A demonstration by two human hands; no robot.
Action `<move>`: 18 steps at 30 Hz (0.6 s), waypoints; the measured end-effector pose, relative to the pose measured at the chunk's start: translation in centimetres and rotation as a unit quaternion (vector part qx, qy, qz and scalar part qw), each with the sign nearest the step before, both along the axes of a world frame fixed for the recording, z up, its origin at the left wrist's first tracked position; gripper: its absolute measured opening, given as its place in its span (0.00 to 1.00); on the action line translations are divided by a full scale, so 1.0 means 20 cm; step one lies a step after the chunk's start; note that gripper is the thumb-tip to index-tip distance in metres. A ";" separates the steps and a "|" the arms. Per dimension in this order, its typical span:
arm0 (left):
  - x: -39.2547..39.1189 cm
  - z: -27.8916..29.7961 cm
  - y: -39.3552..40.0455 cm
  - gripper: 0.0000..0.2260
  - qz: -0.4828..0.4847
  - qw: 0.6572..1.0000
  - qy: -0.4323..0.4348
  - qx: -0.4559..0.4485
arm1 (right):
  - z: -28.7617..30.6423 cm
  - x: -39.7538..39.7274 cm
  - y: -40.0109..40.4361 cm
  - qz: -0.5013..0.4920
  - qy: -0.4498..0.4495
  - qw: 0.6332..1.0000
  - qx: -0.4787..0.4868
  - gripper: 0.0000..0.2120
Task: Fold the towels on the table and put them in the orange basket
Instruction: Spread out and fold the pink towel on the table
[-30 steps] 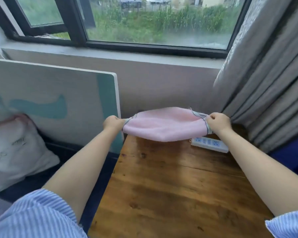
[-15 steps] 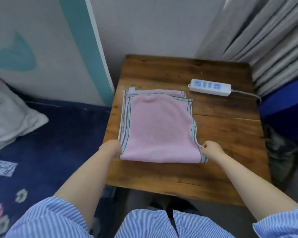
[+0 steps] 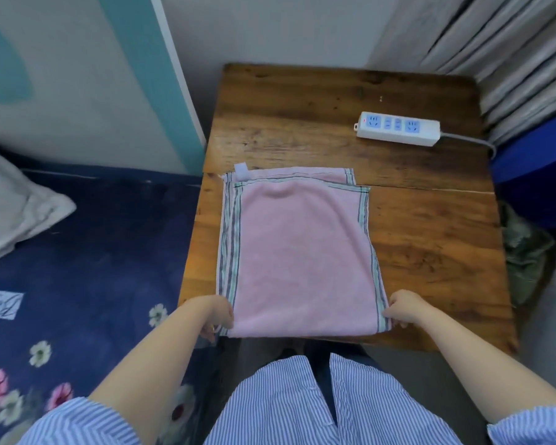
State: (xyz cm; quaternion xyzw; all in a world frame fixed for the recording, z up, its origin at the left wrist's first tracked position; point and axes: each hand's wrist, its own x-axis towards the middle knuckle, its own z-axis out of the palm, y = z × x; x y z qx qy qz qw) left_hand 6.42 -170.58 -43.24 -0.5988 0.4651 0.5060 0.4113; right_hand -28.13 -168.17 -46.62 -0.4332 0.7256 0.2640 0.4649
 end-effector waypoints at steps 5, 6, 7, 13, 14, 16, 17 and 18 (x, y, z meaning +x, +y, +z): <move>-0.03 -0.01 -0.20 0.09 -0.134 0.987 -0.012 -0.085 | 0.04 0.01 -0.22 -0.027 0.019 0.983 -0.183 0.11; -0.05 0.01 -0.27 0.10 -0.144 0.983 -0.011 -0.115 | 0.05 0.02 -0.28 -0.026 0.021 0.977 -0.212 0.10; -0.05 0.00 -0.33 0.11 -0.150 0.978 -0.005 -0.146 | 0.07 0.03 -0.34 -0.021 0.018 0.972 -0.234 0.09; -0.16 -0.03 -0.64 0.13 -0.094 0.950 -0.023 -0.298 | 0.10 0.11 -0.72 0.018 -0.004 0.946 -0.322 0.09; -0.18 -0.04 -0.70 0.13 -0.082 0.946 -0.028 -0.313 | 0.10 0.12 -0.78 0.022 -0.002 0.942 -0.336 0.09; -0.22 -0.06 -0.78 0.13 -0.068 0.934 -0.034 -0.348 | 0.08 0.14 -0.86 0.048 0.000 0.937 -0.345 0.11; -0.24 -0.07 -0.81 0.14 -0.058 0.929 -0.036 -0.365 | 0.07 0.14 -0.89 0.062 0.001 0.937 -0.342 0.13; -0.26 -0.09 -0.88 0.15 -0.046 0.925 -0.038 -0.376 | 0.04 0.13 -0.95 0.068 0.004 0.939 -0.336 0.15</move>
